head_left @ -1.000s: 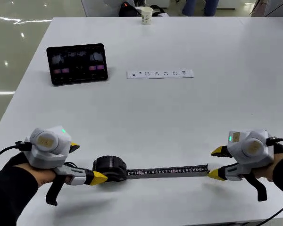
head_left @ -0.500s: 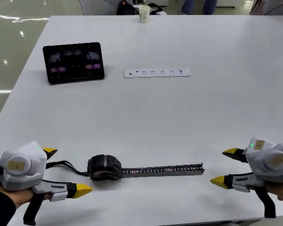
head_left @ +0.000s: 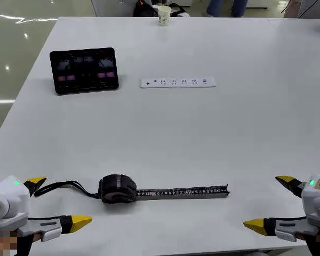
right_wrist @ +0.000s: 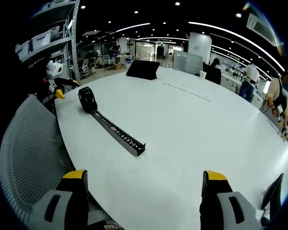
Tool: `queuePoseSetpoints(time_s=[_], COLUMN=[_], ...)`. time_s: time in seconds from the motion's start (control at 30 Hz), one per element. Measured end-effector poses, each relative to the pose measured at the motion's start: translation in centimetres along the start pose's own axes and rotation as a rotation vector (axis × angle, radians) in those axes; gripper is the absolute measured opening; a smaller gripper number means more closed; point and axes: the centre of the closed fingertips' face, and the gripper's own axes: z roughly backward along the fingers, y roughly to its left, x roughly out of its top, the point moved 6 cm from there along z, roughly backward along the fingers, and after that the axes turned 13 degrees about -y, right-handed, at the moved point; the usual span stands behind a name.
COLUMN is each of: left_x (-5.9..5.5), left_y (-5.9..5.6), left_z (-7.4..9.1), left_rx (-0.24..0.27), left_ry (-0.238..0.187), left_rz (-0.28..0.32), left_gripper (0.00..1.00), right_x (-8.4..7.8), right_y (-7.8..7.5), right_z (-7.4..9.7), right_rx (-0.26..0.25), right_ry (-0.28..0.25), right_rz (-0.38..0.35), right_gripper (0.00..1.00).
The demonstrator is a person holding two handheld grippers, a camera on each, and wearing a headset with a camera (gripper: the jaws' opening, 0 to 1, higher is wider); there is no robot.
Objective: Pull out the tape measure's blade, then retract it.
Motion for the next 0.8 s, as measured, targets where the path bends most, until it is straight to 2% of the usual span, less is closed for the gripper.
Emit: queuePoseSetpoints(time_s=[0.1,0.17,0.23,0.33,0.47,0.6,0.7,0.8], left_x=[-0.5,-0.4,-0.2,0.2,0.6,0.8,1.2,1.3], left_y=[0.1,0.1,-0.2,-0.5,-0.4,-0.1,0.0,0.0], left_z=[0.0,0.1,0.2,0.3,0.3,0.2,0.3,0.3], left_rx=[-0.001,0.001,0.003,-0.004,-0.006,-0.001,0.008,0.009], left_ry=[0.024,0.02,0.022,0.016,0.0,0.001,-0.016,-0.013], left_rz=[-0.022,-0.029,-0.031,-0.038,-0.026,-0.029,-0.04,-0.035], left_gripper=[0.99,0.99,0.99,0.99,0.99,0.99,0.99,0.99], right_x=[-0.5,-1.0,-1.5,-1.8,-1.4,-1.2,-1.2,-1.1], right_y=[-0.3,-0.3,-0.4,-0.3,0.0,0.1,0.0,0.0], right_z=[0.9,1.4,1.8,2.1,2.5,3.1,3.3,3.5], right_rx=[-0.044,-0.049,-0.061,-0.069,-0.079,-0.084,-0.087,-0.097], right_ry=[-0.031,-0.04,-0.027,-0.017,-0.019,-0.031,-0.035,-0.044], right_rz=[0.022,-0.029,-0.061,-0.056,-0.049,-0.038,-0.071,-0.068], right_gripper=[0.99,0.99,0.99,0.99,0.99,0.99,0.99,0.99])
